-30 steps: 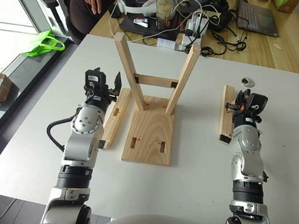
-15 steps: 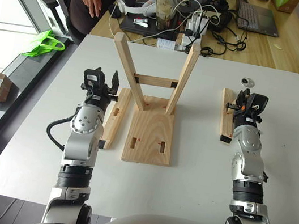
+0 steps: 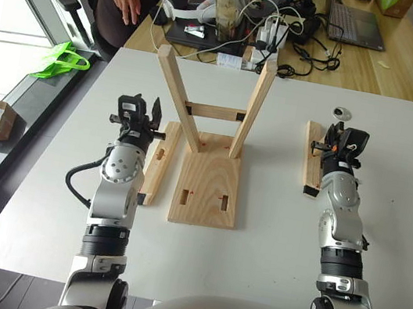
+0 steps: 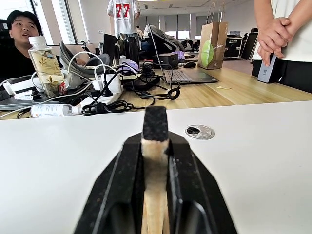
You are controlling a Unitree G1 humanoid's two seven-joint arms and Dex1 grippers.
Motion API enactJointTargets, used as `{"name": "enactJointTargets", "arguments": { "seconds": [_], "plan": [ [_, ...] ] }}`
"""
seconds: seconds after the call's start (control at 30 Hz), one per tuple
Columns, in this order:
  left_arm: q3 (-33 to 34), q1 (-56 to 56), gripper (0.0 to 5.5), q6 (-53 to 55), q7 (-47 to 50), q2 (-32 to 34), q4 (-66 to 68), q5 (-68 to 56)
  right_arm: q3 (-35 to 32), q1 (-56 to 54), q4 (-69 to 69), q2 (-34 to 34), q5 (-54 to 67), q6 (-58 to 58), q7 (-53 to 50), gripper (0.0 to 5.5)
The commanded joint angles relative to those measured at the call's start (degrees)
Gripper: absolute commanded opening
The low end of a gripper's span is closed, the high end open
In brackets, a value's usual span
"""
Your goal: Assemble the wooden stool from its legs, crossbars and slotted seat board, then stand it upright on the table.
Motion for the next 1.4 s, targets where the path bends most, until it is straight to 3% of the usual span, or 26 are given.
{"name": "enactJointTargets", "arguments": {
  "seconds": [0.03, 0.3, 0.5, 0.73, 0.9, 0.97, 1.17, 1.4],
  "plan": [
    [1.3, -0.6, 2.48, 0.4, 1.0, 0.0, 0.5, 0.0, 0.2, -0.8, 0.3, 0.3, -0.4, 0.1, 0.2, 0.36],
    [1.9, -1.4, 3.74, 1.4, 1.9, 0.1, 1.5, 0.6, 0.3, -0.6, 0.1, 0.5, -0.6, 0.1, 0.2, 0.36],
    [2.0, -2.7, 3.74, 6.0, 3.3, 0.2, 3.2, 1.1, 0.2, -0.8, 0.3, 0.5, -0.7, 0.2, 0.3, 0.36],
    [3.3, -2.3, 2.65, 5.4, 2.6, -0.1, 1.4, 0.2, 0.1, -0.6, 0.0, 0.6, -0.7, 0.3, 0.2, 0.36],
    [5.2, -4.3, 2.65, 8.0, 7.7, 0.1, 3.4, 1.9, -0.1, -0.2, -0.2, 0.4, -0.7, 0.4, 0.0, 0.36],
    [5.5, -4.3, 2.65, 7.0, 5.4, 0.2, 2.3, -0.2, -0.2, -0.4, -0.3, 0.5, -0.7, 0.3, -0.1, 0.36],
    [6.4, -4.1, 3.35, 7.4, 1.3, 1.0, -1.3, -4.0, -0.4, -1.2, 0.1, 0.3, -0.9, -1.5, -0.1, 0.36],
    [12.5, -10.4, 3.4, 11.7, 0.4, 2.5, -10.7, -12.8, -2.8, -3.5, -1.7, -0.5, 3.0, -5.9, 2.9, 0.36]
  ]
}}
